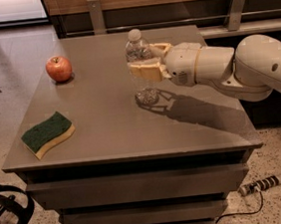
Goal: Move water bottle near sponge
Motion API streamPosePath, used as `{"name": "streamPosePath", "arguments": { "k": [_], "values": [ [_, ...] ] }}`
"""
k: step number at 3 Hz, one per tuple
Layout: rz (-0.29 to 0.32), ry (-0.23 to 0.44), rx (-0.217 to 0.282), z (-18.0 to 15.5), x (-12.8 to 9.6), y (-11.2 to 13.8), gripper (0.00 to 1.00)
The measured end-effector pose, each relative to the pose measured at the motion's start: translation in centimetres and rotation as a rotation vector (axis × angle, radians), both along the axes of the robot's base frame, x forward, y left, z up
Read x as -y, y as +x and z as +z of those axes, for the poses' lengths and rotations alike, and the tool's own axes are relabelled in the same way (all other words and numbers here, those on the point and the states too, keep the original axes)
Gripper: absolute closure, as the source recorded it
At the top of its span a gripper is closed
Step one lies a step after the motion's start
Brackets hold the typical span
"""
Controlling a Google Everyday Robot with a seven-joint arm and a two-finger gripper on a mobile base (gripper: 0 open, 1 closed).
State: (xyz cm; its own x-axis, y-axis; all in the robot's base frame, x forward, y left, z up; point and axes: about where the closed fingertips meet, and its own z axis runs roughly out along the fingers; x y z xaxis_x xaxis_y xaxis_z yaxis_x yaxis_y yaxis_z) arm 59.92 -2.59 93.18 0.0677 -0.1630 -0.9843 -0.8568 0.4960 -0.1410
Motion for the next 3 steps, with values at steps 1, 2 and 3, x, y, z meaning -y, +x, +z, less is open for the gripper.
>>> {"name": "streamPosePath", "arguments": {
  "k": [1,2,3],
  "values": [
    [0.038,-0.002,0.014,-0.2,-2.8,-2.0,1.0],
    [0.074,-0.009,0.027,0.5,-5.2,-3.8,1.0],
    [0.092,-0.012,0.027,1.1,-6.8,-4.9,1.0]
  ]
}}
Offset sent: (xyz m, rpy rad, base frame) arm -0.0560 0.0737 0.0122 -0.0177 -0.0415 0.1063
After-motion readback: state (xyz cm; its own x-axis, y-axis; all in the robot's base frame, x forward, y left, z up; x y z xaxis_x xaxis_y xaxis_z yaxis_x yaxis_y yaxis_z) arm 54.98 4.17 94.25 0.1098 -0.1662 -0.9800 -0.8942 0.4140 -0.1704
